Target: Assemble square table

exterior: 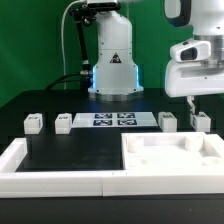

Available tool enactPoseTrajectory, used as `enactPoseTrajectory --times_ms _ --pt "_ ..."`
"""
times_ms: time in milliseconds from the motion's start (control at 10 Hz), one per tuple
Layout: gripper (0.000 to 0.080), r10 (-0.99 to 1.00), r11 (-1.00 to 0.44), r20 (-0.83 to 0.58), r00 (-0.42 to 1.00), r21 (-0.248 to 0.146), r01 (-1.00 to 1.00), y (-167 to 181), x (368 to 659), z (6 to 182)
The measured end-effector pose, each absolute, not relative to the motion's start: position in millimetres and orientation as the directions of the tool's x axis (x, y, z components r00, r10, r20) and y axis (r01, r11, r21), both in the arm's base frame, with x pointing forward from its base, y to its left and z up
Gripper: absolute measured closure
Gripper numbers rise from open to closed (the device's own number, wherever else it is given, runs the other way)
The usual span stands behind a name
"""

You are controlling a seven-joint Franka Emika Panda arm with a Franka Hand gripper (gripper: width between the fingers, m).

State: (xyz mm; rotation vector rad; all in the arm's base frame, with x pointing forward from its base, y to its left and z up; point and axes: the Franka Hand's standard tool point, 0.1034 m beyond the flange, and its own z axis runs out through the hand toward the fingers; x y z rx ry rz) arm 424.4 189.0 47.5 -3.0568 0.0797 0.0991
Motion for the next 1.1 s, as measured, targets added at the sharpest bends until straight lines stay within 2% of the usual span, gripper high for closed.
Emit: enactPoseTrajectory --times_ms 300,800,1000,1100 --pt "0.0151 -0.038 -0.996 -0.093 0.995 -0.071 -0.044 187 422 46.9" --pt "0.0151 0.001 -1.000 -0.392 0.920 -0.012 -0.004 175 411 39.0" --pt "0.0151 -0.013 -1.000 -0.476 0.879 -0.004 -0.017 178 409 33.9" --pt "0.0151 -0.030 -1.000 -0.547 0.837 0.021 -0.022 178 402 35.7"
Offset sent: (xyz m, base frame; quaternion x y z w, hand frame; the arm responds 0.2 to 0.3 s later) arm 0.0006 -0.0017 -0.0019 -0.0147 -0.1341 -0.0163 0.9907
